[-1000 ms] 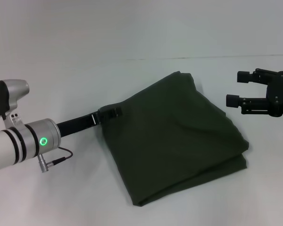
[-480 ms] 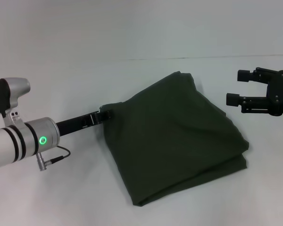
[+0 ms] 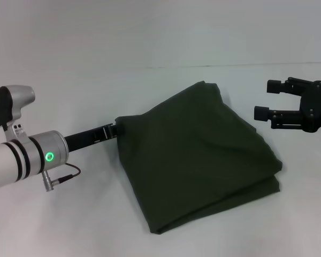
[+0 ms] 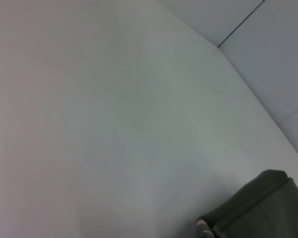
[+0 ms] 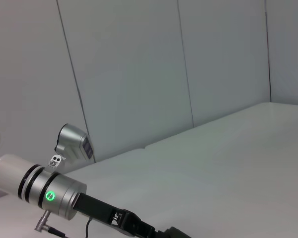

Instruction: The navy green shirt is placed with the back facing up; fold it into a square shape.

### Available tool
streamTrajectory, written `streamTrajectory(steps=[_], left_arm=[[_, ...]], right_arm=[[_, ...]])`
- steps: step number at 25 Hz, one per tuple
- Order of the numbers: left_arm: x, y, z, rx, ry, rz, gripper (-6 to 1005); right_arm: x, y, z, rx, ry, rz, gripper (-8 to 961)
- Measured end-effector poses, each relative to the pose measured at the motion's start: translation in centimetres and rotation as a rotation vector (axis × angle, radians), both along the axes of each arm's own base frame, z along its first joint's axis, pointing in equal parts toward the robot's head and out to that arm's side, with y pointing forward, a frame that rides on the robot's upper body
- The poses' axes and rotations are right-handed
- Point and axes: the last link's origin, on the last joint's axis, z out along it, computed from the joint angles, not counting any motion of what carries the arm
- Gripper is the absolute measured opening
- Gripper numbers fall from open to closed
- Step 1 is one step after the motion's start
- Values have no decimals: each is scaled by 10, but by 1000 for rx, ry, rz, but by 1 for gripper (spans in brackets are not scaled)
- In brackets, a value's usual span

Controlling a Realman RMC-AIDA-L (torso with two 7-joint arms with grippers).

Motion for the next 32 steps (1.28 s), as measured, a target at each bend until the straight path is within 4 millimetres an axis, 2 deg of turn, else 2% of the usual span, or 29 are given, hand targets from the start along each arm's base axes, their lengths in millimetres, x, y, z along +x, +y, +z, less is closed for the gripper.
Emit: streamTrajectory(steps=[3, 10, 21, 32], left_arm=[[1, 3, 3, 8, 0, -2, 34], [12, 16, 11, 28, 5, -26, 34], [38, 40, 17, 51, 33, -84, 33], [43, 44, 17, 51, 57, -100, 33]], right_arm=[[0, -1, -1, 12, 17, 2, 931], [-1, -3, -4, 29, 46, 1, 931], [-3, -3, -11, 34, 55, 8, 931], [-4, -4, -15, 28, 64, 7, 931]])
